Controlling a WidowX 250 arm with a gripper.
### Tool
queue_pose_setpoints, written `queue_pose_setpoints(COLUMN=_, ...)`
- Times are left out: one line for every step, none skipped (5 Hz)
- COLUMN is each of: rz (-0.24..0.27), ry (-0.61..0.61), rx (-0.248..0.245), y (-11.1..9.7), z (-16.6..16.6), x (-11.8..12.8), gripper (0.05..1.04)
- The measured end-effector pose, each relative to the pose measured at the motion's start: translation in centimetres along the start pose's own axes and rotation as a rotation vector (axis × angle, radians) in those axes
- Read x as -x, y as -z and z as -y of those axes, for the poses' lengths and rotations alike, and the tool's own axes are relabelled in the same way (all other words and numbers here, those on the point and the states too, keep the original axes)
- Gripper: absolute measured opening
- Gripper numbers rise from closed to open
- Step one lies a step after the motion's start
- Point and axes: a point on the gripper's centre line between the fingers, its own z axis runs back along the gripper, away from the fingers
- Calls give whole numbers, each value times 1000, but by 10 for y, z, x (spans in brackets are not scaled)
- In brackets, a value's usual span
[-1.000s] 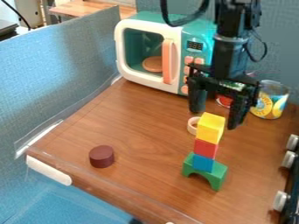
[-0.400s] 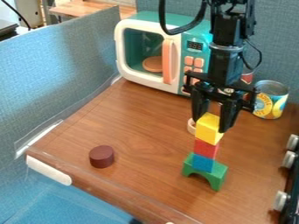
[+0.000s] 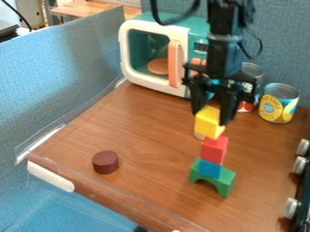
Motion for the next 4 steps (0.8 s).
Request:
queue_pose_setpoints(rz=62, ry=-75, rx=-34, y=-26, z=-31, x=10, gripper=573)
queue_pose_setpoints(rz=59, ry=-108, rx=-49, y=-29, z=-55, x=16, gripper=573)
queue_pose_setpoints(rz=-40, ry=-145, rx=-66, y=-3, z=-86, x=22, gripper=573)
queue_pose_setpoints(rz=-101, ry=-127, rx=-59, y=25, z=-106, x=21, gripper=573)
